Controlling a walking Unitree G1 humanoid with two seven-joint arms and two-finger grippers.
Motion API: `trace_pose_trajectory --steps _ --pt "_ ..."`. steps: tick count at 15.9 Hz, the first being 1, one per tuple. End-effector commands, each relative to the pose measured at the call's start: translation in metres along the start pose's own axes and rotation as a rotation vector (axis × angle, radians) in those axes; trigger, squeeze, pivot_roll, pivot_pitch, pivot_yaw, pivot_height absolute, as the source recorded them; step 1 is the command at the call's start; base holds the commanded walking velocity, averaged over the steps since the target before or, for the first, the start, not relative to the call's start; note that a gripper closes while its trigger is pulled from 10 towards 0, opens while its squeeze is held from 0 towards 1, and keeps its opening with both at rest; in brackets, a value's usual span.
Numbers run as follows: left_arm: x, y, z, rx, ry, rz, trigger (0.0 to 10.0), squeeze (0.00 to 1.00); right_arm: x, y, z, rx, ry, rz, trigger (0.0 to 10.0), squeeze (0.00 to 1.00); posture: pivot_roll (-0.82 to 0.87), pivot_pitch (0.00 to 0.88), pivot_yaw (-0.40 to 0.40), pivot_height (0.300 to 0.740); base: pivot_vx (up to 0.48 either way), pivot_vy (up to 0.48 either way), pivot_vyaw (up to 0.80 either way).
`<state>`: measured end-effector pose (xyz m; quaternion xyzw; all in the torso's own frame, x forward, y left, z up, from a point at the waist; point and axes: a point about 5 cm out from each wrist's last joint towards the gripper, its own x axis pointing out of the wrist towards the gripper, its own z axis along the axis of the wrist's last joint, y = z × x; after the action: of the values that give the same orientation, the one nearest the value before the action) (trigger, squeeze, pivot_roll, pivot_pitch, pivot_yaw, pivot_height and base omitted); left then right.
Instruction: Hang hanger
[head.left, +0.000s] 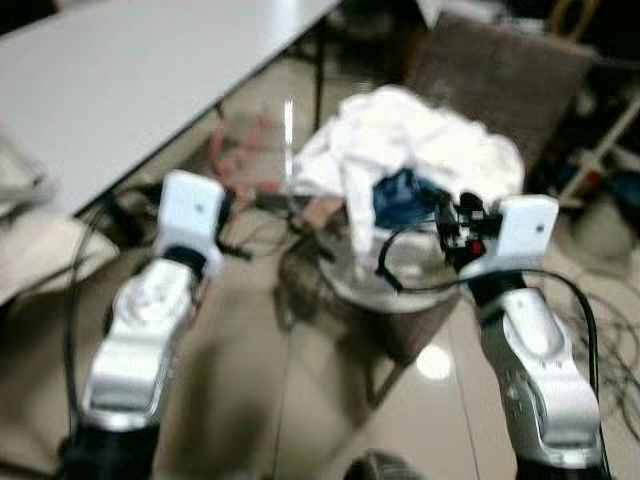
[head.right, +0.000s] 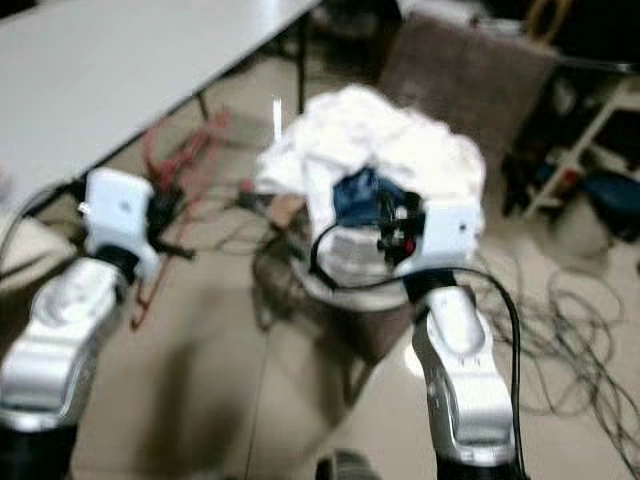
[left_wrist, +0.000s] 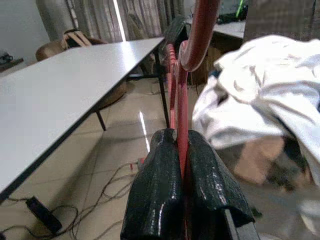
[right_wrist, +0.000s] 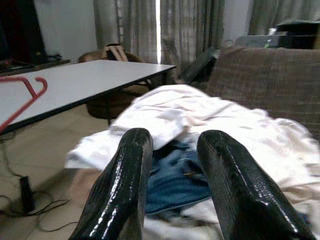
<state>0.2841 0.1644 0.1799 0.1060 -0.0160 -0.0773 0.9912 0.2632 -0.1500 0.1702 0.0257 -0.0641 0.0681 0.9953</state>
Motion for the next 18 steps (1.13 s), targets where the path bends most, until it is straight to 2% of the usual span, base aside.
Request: trace_pose_trajectory --steps 1,5,7,9,10,12,14,16,18 --pt "0.004 -0.004 0.003 0.010 -0.009 -0.020 10.0 0.00 0.001 -0.005 0.007 -0.007 -0.026 -0.019 10.0 0.00 -0.07 0.091 -0.027 0.740 0.326 0.000 0.00" --pt "0.005 0.003 0.005 -0.010 -0.010 0.002 10.0 0.00 0.004 -0.003 0.004 -0.005 -0.009 0.002 10.0 0.00 -0.07 0.097 -0.032 0.740 0.329 0.000 0.00" --pt "0.003 -0.006 0.003 -0.016 0.000 -0.031 10.0 0.00 0.005 -0.003 0.003 -0.009 0.002 0.009 10.0 0.00 -0.07 0.106 -0.035 0.740 0.328 0.000 0.00" --pt "0.003 -0.008 0.003 -0.016 -0.001 -0.034 10.0 0.00 0.005 -0.003 0.003 -0.012 0.001 0.017 10.0 0.00 -0.06 0.102 -0.037 0.740 0.326 0.000 0.00" --pt "0.004 -0.011 0.004 -0.032 -0.004 -0.038 10.0 0.00 0.007 -0.001 0.001 0.034 0.020 0.025 10.0 0.00 -0.06 0.106 -0.038 0.740 0.330 0.000 -0.80" --pt "0.004 -0.013 0.005 -0.025 -0.006 -0.045 10.0 0.00 0.009 -0.003 -0.002 0.064 0.036 0.025 10.0 0.00 -0.06 0.105 -0.039 0.740 0.328 0.000 -0.80" --pt "0.005 -0.011 0.004 -0.015 -0.007 -0.044 10.0 0.00 0.009 -0.005 -0.003 0.053 0.043 0.026 10.0 0.00 -0.06 0.102 -0.038 0.740 0.322 0.000 -0.80" --pt "0.007 -0.004 0.005 -0.018 -0.012 -0.019 10.0 0.00 0.008 -0.006 -0.004 0.022 0.051 0.023 10.0 0.00 -0.08 0.102 -0.033 0.740 0.328 0.000 0.00" --pt "0.008 -0.002 0.004 -0.023 -0.010 -0.010 10.0 0.00 0.006 -0.003 -0.005 0.039 0.060 0.037 10.0 0.00 -0.08 0.103 -0.033 0.740 0.326 0.000 0.00"
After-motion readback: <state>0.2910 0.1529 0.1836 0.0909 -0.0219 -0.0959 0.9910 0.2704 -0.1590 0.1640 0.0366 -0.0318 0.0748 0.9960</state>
